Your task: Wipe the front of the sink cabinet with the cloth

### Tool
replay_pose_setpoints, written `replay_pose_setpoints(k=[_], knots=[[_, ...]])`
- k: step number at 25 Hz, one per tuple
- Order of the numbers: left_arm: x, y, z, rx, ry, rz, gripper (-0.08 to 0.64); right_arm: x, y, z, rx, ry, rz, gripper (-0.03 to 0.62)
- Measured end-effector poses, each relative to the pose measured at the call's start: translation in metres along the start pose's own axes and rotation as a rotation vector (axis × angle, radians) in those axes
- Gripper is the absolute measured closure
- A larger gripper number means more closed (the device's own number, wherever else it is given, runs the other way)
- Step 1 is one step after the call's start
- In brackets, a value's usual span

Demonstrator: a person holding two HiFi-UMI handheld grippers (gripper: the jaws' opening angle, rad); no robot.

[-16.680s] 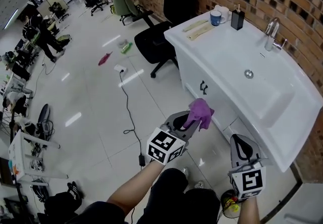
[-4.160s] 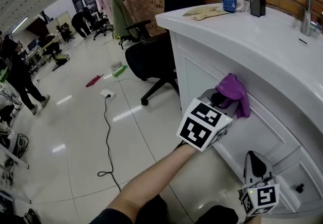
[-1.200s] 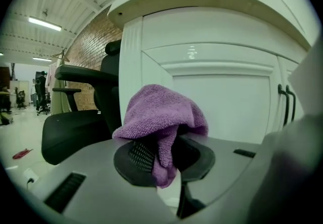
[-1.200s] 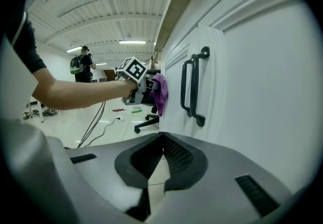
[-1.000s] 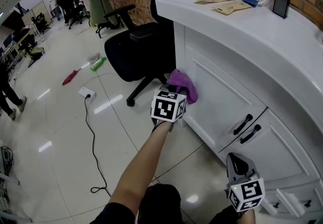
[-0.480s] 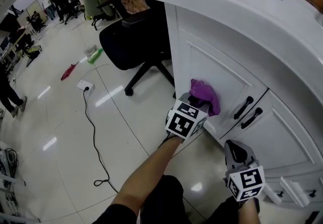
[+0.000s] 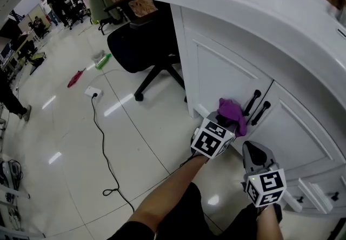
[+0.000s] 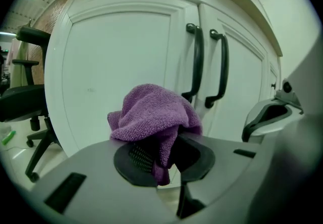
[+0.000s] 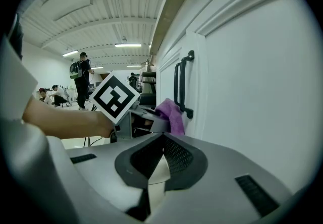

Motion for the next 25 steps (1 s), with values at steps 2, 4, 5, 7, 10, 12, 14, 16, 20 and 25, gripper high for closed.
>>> replay_pose_setpoints(k=[2,4,5,7,10,12,14,16,20,25], knots=[[-0.005,0.013,0.001,-0.029,-0.019,0.027,0.5,-0.003,0.002,-0.004,0.0,-0.001,0.001,0.592],[-0.012,0.029,0.006,-0.067,-0.039,0.063,0.5,-0.006,0.003,-0.007,0.002,-0.005,-0.004,0.592],[-0.017,0.034,0.009,-0.082,-0.043,0.071,0.5,-0.008,0.002,-0.008,0.005,-0.009,-0.009,0.592],[-0.022,0.034,0.012,-0.086,-0.031,0.066,0.5,-0.011,-0.001,-0.007,0.015,-0.018,-0.023,0.592],[-0.022,0.017,0.009,-0.051,0.005,0.024,0.5,-0.014,-0.006,-0.003,0.016,-0.033,-0.041,0.592],[-0.025,-0.005,0.009,0.001,0.03,-0.013,0.5,-0.013,-0.008,0.001,0.008,-0.037,-0.054,0.592],[-0.026,-0.031,0.01,0.057,0.047,-0.042,0.5,-0.012,-0.008,0.007,0.006,-0.039,-0.064,0.592],[-0.027,-0.052,0.011,0.086,0.048,-0.042,0.5,-0.013,-0.009,0.012,0.001,-0.041,-0.063,0.592],[-0.032,-0.097,0.008,0.155,0.066,-0.072,0.5,-0.018,-0.012,0.022,0.001,-0.051,-0.057,0.592],[-0.03,-0.157,-0.003,0.274,0.094,-0.132,0.5,-0.022,-0.017,0.028,0.006,-0.066,-0.051,0.592]])
Point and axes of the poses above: the fingertips, and each gripper's own axes: z forward along the fingers, y to its right, x out of its top, the point moved 6 cm from there along -z, backward along the fingers, and after that the axes turned 3 degrees about -z, right-handed, at the moved point
